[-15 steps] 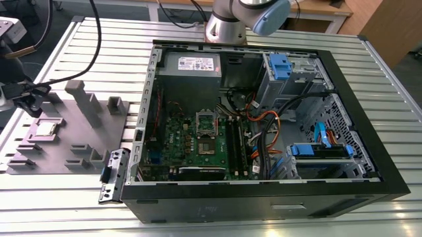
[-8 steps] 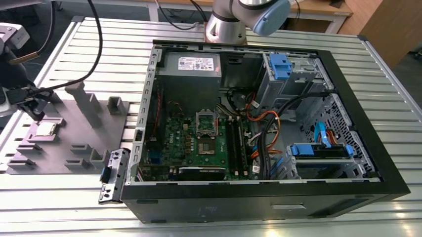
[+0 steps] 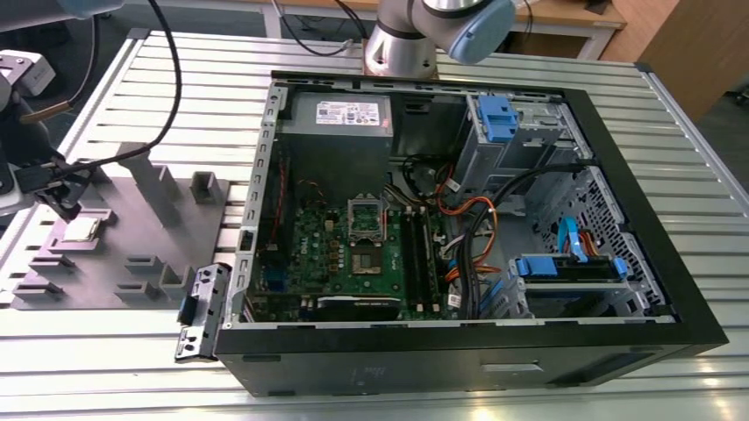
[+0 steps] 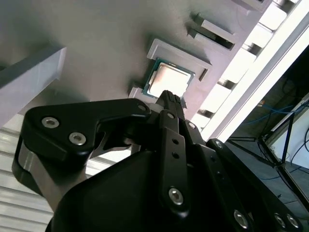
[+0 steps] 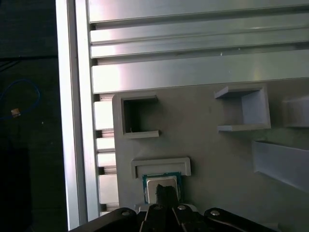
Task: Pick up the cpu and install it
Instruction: 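Pick up the cpu and move it towards the insertion slot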
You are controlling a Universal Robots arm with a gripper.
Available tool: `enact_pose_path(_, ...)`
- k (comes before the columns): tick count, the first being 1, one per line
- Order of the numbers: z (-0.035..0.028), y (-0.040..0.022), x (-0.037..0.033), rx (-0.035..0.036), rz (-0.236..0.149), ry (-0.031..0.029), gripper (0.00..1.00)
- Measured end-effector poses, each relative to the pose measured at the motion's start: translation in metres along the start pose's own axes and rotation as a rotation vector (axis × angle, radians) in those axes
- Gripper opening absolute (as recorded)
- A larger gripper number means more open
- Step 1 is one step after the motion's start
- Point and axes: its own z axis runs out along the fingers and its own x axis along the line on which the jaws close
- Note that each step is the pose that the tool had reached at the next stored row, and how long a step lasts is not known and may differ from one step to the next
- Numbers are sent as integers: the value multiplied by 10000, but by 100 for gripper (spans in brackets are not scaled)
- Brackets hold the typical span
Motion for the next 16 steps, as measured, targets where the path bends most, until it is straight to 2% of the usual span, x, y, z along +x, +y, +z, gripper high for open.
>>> enact_pose_path(2, 6, 0, 9, -1, 2, -9, 11)
enact_pose_path(8, 79, -13, 29, -3, -10, -59, 11)
enact_pose_path(11, 91, -14, 29, 67, -10, -64, 11)
enact_pose_path(16, 92, -18, 36, 80, -10, -66, 11)
